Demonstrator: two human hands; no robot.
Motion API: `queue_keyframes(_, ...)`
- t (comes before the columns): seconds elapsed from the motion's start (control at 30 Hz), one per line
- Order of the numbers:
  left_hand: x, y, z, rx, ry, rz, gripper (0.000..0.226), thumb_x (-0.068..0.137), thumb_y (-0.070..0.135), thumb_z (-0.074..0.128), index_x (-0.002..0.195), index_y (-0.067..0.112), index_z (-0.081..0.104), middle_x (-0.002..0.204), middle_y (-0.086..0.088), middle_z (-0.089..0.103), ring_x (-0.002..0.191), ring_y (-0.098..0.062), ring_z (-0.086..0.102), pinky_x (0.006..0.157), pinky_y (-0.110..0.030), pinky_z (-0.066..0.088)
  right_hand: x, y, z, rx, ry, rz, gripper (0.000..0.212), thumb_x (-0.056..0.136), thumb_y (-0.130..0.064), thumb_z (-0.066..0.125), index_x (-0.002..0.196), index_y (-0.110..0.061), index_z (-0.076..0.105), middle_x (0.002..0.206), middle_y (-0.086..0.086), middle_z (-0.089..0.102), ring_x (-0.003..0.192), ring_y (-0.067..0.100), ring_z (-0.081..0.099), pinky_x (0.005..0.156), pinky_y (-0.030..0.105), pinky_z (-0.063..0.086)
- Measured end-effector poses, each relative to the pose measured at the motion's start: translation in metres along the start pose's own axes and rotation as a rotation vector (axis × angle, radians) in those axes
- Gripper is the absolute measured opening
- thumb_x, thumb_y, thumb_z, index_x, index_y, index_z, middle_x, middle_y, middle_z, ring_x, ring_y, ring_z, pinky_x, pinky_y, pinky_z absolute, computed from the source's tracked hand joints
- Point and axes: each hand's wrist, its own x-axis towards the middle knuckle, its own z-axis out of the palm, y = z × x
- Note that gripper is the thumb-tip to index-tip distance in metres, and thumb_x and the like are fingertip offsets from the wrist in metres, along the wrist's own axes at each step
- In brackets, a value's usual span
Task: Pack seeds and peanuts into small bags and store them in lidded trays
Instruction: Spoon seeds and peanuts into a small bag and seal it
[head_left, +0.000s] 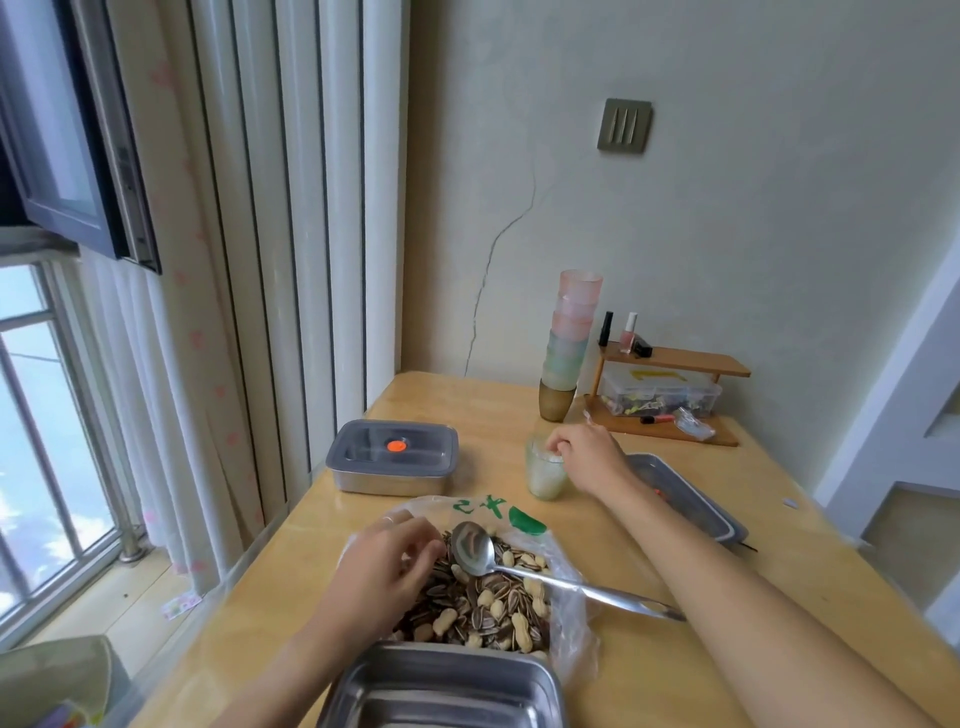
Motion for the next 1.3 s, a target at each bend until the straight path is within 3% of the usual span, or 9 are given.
queue_keyframes(0.1, -0.001, -0.007, 0.001, -0.133, 0.065, -0.003, 0.018, 0.100, 0.029, 0.062, 0.085, 0.035, 0.069, 0.084, 0.016, 0.065, 0.082, -0.006, 0.061, 0.067, -0.015, 0.045, 0.026, 0.003, 0.010, -0.068, -0.137, 0.077, 0.032, 0.099, -0.008, 0.054, 0.105, -0.025, 0.080, 0.123, 0.002, 0.072, 0.113, 0.027, 0.066, 0.100, 0.043, 0.053)
queue_keyframes(0.17, -0.006, -0.014, 0.002, -0.212, 0.087, 0.010, 0.019, 0.098, 0.039, 0.058, 0.084, 0.035, 0.070, 0.084, 0.016, 0.066, 0.080, -0.009, 0.063, 0.068, -0.018, 0.046, 0.041, 0.006, 0.014, -0.078, -0.180, 0.120, 0.019, 0.096, -0.022, 0.063, 0.098, -0.018, 0.081, 0.116, 0.004, 0.076, 0.107, 0.028, 0.069, 0.101, 0.047, 0.055)
queue_keyframes(0.3, -0.013, -0.028, 0.010, -0.202, 0.088, 0.064, 0.016, 0.096, 0.035, 0.058, 0.086, 0.037, 0.070, 0.084, 0.018, 0.066, 0.079, -0.006, 0.062, 0.070, -0.021, 0.046, 0.065, 0.007, 0.014, -0.150, -0.308, 0.098, 0.025, 0.084, -0.043, 0.072, 0.088, -0.019, 0.081, 0.103, 0.003, 0.079, 0.105, 0.028, 0.070, 0.113, 0.055, 0.044)
queue_keyframes(0.4, -0.012, -0.030, 0.012, -0.205, 0.108, 0.070, 0.017, 0.096, 0.037, 0.057, 0.085, 0.037, 0.070, 0.083, 0.018, 0.066, 0.078, -0.006, 0.063, 0.069, -0.020, 0.046, 0.062, -0.005, 0.006, -0.202, -0.339, 0.062, 0.012, 0.082, -0.038, 0.081, 0.090, -0.030, 0.083, 0.108, -0.007, 0.077, 0.111, 0.022, 0.064, 0.109, 0.043, 0.048)
queue_keyframes(0.73, -0.015, -0.027, 0.010, -0.254, 0.142, 0.039, 0.017, 0.094, 0.032, 0.060, 0.080, 0.037, 0.068, 0.079, 0.015, 0.065, 0.071, -0.008, 0.062, 0.066, -0.023, 0.047, 0.047, -0.007, 0.014, -0.184, -0.102, 0.086, 0.022, 0.095, -0.015, 0.063, 0.080, -0.023, 0.077, 0.106, 0.003, 0.071, 0.115, 0.031, 0.062, 0.083, 0.035, 0.052)
queue_keyframes(0.9, -0.017, -0.023, 0.008, -0.305, 0.160, 0.018, 0.018, 0.094, 0.030, 0.061, 0.079, 0.034, 0.070, 0.080, 0.012, 0.067, 0.068, -0.012, 0.065, 0.064, -0.026, 0.051, 0.040, -0.003, 0.014, -0.047, 0.005, 0.018, 0.026, 0.099, -0.010, 0.056, 0.078, -0.023, 0.065, 0.103, 0.001, 0.056, 0.099, 0.026, 0.059, 0.085, 0.040, 0.052)
queue_keyframes(1.03, -0.018, -0.018, 0.005, -0.322, 0.222, 0.035, 0.022, 0.091, 0.040, 0.055, 0.078, 0.030, 0.071, 0.078, 0.010, 0.067, 0.067, -0.011, 0.064, 0.062, -0.014, 0.045, 0.038, 0.001, 0.011, -0.014, 0.033, 0.022, 0.028, 0.101, -0.009, 0.045, 0.081, -0.027, 0.054, 0.097, 0.003, 0.064, 0.095, 0.027, 0.059, 0.079, 0.041, 0.052)
queue_keyframes(1.17, -0.019, -0.019, 0.004, -0.345, 0.250, 0.035, 0.020, 0.090, 0.038, 0.057, 0.078, 0.031, 0.071, 0.077, 0.010, 0.066, 0.066, -0.011, 0.063, 0.061, -0.013, 0.045, 0.034, 0.003, 0.008, 0.007, 0.088, 0.052, 0.026, 0.102, -0.008, 0.041, 0.085, -0.026, 0.047, 0.092, 0.007, 0.064, 0.088, 0.029, 0.059, 0.068, 0.038, 0.047)
queue_keyframes(1.3, -0.020, -0.022, 0.003, -0.325, 0.269, 0.028, 0.018, 0.091, 0.038, 0.057, 0.078, 0.034, 0.069, 0.078, 0.010, 0.066, 0.071, -0.012, 0.061, 0.066, -0.020, 0.045, 0.030, 0.003, 0.006, 0.066, 0.080, 0.047, 0.020, 0.101, -0.007, 0.046, 0.090, -0.023, 0.053, 0.094, 0.006, 0.065, 0.092, 0.029, 0.059, 0.072, 0.038, 0.049)
